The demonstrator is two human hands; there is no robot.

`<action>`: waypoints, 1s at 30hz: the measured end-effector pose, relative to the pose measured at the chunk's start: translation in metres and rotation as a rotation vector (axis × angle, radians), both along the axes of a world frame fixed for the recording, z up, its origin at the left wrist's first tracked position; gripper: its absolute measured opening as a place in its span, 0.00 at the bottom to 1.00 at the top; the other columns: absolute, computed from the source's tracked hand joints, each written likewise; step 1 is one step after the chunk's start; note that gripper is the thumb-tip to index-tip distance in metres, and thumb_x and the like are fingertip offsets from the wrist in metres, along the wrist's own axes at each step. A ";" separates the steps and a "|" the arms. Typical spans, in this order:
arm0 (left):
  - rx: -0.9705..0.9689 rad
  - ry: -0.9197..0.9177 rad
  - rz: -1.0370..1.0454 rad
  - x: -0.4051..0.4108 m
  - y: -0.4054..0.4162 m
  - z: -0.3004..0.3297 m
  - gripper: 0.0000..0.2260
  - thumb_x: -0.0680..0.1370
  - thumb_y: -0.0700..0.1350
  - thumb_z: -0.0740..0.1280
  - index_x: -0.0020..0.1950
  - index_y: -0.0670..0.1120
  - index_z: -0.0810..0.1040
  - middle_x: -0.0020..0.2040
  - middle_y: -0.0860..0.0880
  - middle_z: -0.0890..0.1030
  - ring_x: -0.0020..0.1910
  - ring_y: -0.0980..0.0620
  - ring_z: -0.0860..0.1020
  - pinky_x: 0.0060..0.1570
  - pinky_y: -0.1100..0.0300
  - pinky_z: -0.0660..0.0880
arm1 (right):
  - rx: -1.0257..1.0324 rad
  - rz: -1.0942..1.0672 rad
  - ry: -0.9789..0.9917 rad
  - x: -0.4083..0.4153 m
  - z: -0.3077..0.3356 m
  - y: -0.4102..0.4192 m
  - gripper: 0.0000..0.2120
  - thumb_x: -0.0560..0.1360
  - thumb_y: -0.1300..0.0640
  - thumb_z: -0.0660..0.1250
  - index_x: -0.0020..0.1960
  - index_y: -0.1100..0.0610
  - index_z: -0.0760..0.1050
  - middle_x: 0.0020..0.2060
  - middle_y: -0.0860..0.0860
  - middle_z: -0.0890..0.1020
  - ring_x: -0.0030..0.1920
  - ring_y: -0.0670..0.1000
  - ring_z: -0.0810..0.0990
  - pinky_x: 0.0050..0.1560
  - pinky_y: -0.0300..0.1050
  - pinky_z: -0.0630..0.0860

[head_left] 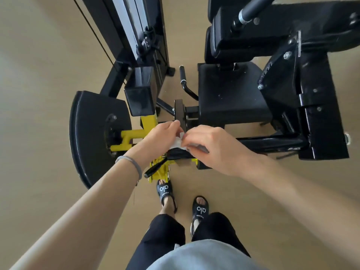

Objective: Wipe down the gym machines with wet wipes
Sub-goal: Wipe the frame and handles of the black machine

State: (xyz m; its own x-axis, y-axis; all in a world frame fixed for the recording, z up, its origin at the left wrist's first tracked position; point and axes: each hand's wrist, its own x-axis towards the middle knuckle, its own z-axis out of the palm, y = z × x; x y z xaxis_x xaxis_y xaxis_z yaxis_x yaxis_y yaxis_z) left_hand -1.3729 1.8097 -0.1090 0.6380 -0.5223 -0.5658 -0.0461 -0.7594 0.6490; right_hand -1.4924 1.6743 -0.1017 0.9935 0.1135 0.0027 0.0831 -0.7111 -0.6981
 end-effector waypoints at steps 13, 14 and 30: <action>0.095 -0.789 -0.084 -0.082 0.011 -0.003 0.13 0.85 0.49 0.54 0.54 0.46 0.76 0.50 0.48 0.78 0.52 0.45 0.76 0.54 0.49 0.73 | -0.277 -0.328 -0.405 -0.085 -0.027 -0.030 0.09 0.79 0.67 0.68 0.59 0.66 0.81 0.54 0.58 0.82 0.58 0.55 0.79 0.62 0.48 0.77; 0.074 -0.846 -0.035 -0.087 0.011 -0.003 0.13 0.85 0.50 0.55 0.56 0.46 0.77 0.53 0.48 0.78 0.53 0.45 0.76 0.58 0.49 0.72 | -0.263 -0.414 -0.412 -0.092 -0.029 -0.030 0.09 0.80 0.67 0.67 0.58 0.67 0.81 0.54 0.58 0.82 0.58 0.55 0.80 0.62 0.47 0.77; -0.269 0.059 0.046 -0.183 -0.021 -0.018 0.12 0.82 0.55 0.62 0.66 0.58 0.71 0.55 0.53 0.81 0.49 0.56 0.81 0.46 0.56 0.81 | 0.900 -1.201 0.157 -0.161 -0.024 0.009 0.09 0.79 0.64 0.67 0.52 0.52 0.84 0.50 0.48 0.85 0.55 0.48 0.83 0.56 0.40 0.79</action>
